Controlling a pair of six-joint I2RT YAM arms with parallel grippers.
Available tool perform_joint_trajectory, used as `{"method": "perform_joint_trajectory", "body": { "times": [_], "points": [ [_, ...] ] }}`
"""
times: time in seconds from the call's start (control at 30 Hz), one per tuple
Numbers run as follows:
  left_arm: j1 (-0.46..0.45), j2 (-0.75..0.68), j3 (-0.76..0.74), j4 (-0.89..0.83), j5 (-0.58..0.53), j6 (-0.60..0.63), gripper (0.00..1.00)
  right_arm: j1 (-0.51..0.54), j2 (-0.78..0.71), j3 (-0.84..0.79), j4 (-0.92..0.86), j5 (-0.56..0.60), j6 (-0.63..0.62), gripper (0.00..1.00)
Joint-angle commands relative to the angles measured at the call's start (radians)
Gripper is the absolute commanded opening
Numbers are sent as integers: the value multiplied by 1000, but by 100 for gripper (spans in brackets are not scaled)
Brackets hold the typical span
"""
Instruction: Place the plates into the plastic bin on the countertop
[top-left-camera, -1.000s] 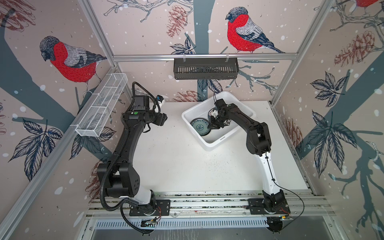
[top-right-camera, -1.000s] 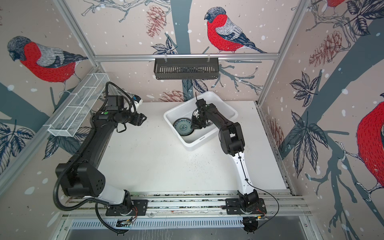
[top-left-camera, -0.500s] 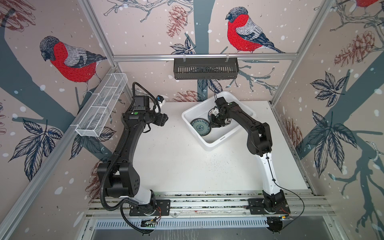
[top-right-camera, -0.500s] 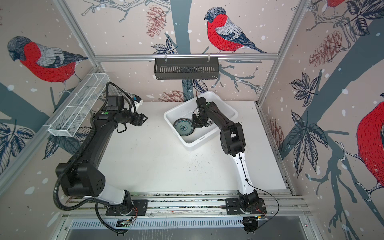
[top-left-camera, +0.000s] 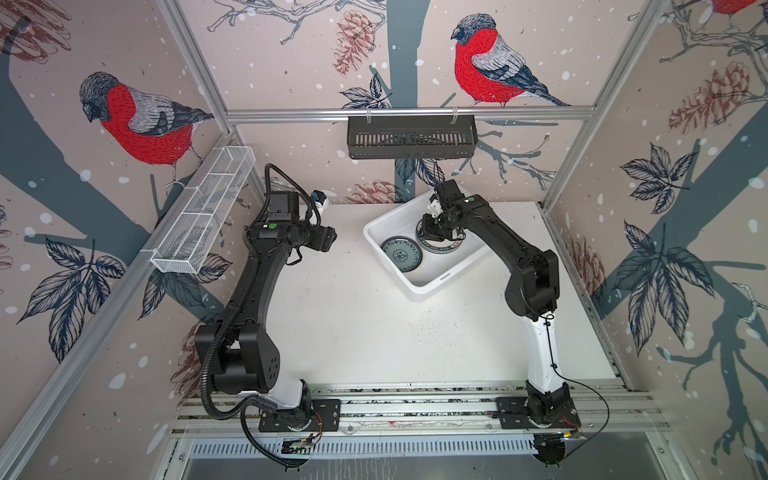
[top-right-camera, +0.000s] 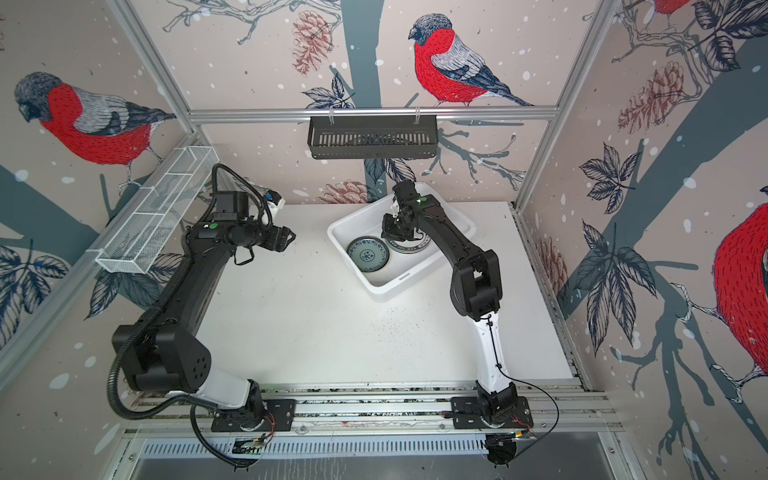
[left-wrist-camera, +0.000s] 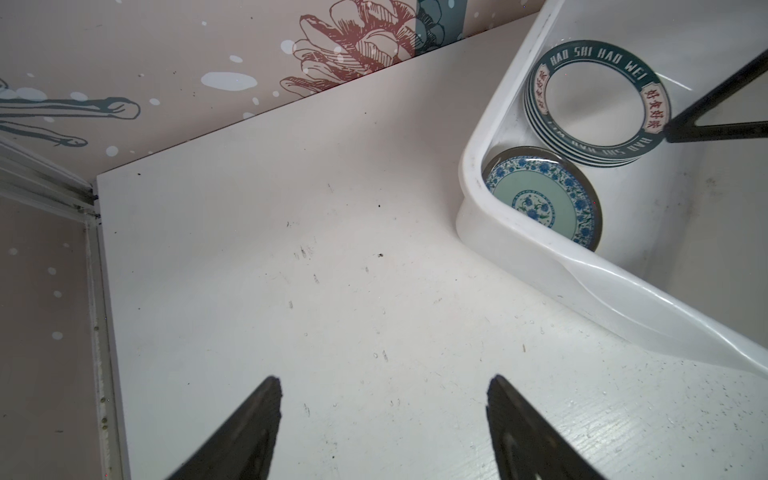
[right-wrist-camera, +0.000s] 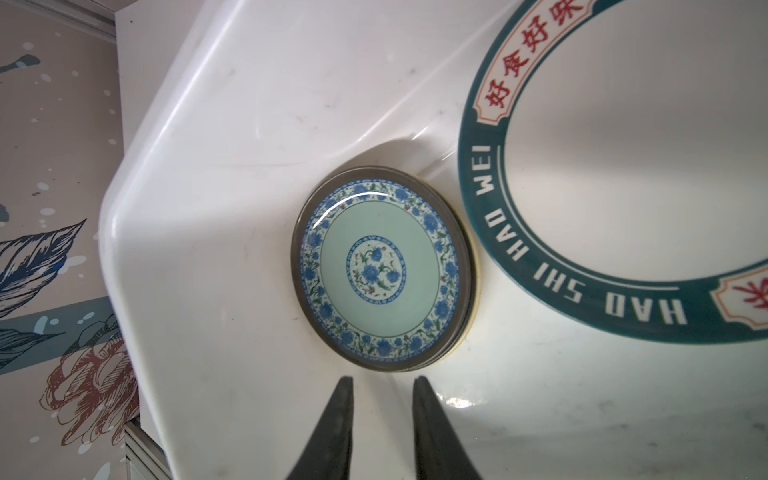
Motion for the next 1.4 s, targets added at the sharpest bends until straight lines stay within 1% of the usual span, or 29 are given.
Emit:
{"method": "perform_joint_trajectory", "body": {
  "times": [0.0,0.13,0.23,0.3,0.37,0.43,0.5,0.6,0.63,0.67,0.73,0.9,1.07,1.2,1.3,1.37],
  "points": [
    [2,-6,-1,34,-130,15,79,22,-68,-49,90,78,-9,27],
    [1,-41,-52,109,-297,68,81,49,-180,-172,194,178,-38,28],
    [1,-84,-116,203,-381,118,84,51,-279,-299,285,244,-56,31],
    [2,-106,-144,239,-401,142,85,44,-328,-375,352,228,-74,32],
    [2,-117,-152,244,-408,147,88,35,-347,-428,409,172,-89,33],
    [0,-121,-152,236,-409,140,88,35,-325,-419,402,139,-99,33],
    [2,-126,-160,231,-408,125,88,41,-299,-382,364,135,-110,33],
    [1,-136,-165,217,-378,91,89,47,-272,-361,357,121,-107,32],
    [1,-138,-162,211,-363,77,91,47,-268,-359,360,121,-97,32],
    [1,-137,-156,208,-354,65,97,48,-269,-361,367,124,-87,32],
    [2,-134,-143,204,-340,25,97,53,-285,-373,399,152,-69,34],
    [2,-128,-138,212,-320,-78,97,55,-356,-416,501,265,-55,44],
    [2,-131,-166,243,-293,-198,98,49,-487,-566,658,399,-77,54],
    [3,-131,-204,285,-259,-301,98,24,-615,-752,830,440,-76,59],
    [3,-140,-246,331,-259,-358,98,7,-721,-898,941,464,-68,63],
    [3,-157,-286,378,-243,-368,98,-5,-791,-986,1000,481,-68,70]
  ]
}}
